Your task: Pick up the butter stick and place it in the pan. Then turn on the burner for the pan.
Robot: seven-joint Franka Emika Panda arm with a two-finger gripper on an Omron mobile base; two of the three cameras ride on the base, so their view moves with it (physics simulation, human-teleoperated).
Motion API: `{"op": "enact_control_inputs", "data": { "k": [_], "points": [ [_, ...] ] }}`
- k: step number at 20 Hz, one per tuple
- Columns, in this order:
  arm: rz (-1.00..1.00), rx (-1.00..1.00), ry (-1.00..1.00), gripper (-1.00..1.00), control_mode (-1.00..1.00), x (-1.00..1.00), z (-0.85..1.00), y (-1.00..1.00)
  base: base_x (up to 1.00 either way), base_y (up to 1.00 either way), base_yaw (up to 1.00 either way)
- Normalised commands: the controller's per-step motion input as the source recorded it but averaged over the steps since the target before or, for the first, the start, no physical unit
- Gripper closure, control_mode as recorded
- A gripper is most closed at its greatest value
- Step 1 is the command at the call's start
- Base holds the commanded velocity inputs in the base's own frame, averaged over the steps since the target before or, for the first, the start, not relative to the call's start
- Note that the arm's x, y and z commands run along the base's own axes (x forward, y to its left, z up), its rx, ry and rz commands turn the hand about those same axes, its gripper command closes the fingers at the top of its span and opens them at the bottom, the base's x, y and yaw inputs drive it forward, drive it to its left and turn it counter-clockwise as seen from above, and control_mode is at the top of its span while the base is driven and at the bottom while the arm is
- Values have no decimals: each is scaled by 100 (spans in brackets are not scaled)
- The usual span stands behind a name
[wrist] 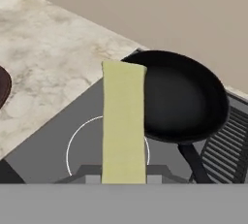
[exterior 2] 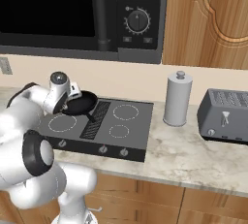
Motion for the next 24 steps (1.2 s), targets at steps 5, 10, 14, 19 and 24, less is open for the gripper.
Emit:
{"op": "enact_control_inputs", "data": {
  "k": [5, 10, 14, 19, 24],
  "points": [
    [-10, 7, 4, 100, -100, 55, 0, -26, 0, 0, 0],
    [-5, 2, 6, 100, -100, 43, -6, 0, 0, 0, 0],
    [-2, 0, 2, 100, -100, 30, -10, 2, 0, 0, 0],
    [-1, 0, 0, 100, -100, 22, -12, 7, 0, 0, 0],
    [-2, 0, 0, 100, -100, 17, -18, 13, 0, 0, 0]
  ]
}}
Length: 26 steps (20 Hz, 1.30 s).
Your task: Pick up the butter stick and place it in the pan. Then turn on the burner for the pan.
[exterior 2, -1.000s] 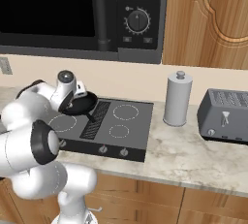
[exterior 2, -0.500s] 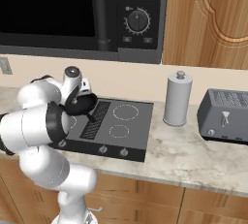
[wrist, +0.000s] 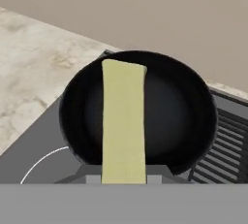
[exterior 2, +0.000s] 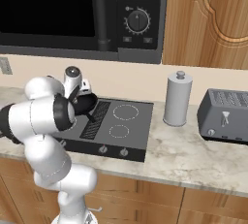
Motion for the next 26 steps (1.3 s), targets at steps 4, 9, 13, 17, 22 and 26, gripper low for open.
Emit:
{"op": "enact_control_inputs", "data": {
  "k": [4, 9, 13, 17, 22, 26],
  "points": [
    [-3, 0, 0, 100, -100, 13, -22, 12, 0, 0, 0],
    [-3, -2, 0, 100, -100, 15, -23, 11, 0, 0, 0],
    [-3, -3, 0, 100, -100, 16, -22, 12, 0, 0, 0],
    [-3, -3, 0, 100, -100, 21, -16, 8, 0, 0, 0],
    [-1, 0, 0, 100, -100, 28, -5, 4, 0, 0, 0],
    [0, 0, 0, 100, -100, 27, -8, 4, 0, 0, 0]
  ]
}}
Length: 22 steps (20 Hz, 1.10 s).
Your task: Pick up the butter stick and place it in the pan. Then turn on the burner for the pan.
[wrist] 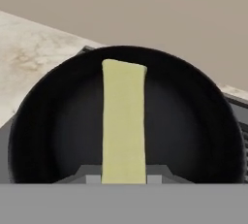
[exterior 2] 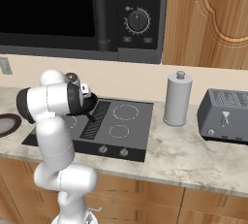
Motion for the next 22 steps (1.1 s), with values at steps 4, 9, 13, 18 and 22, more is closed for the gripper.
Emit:
{"op": "enact_control_inputs", "data": {
  "k": [4, 9, 13, 18, 22],
  "points": [
    [0, 0, 0, 100, -100, 19, -18, 8, 0, 0, 0],
    [0, 0, 0, 100, -100, 9, -21, 11, 0, 0, 0],
    [0, 0, 0, 100, -100, 8, -21, 11, 0, 0, 0],
    [0, 0, 0, 100, -100, 7, -25, 12, 0, 0, 0],
    [0, 0, 0, 100, -100, 7, -25, 12, 0, 0, 0]
  ]
}}
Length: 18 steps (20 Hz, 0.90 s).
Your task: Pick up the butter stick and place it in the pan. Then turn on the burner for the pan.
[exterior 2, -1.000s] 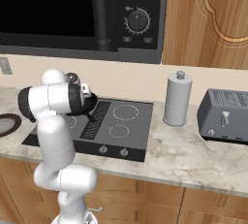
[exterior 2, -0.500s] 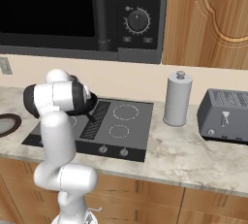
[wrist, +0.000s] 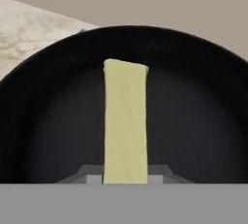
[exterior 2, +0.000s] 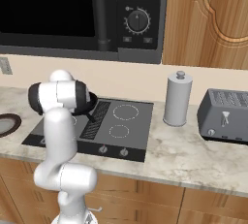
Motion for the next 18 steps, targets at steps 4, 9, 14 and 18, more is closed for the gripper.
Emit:
{"op": "enact_control_inputs", "data": {
  "k": [4, 9, 14, 18],
  "points": [
    [-1, 0, 0, -100, -100, 11, -10, 9, 0, 0, 0],
    [0, 0, -1, -100, -100, 1, 0, 0, 0, 0, 0],
    [-3, 0, -6, -100, -100, -3, 13, 0, 0, 0, 0],
    [-6, -1, -15, -100, -100, -22, 41, 0, 0, 0, 0]
  ]
}}
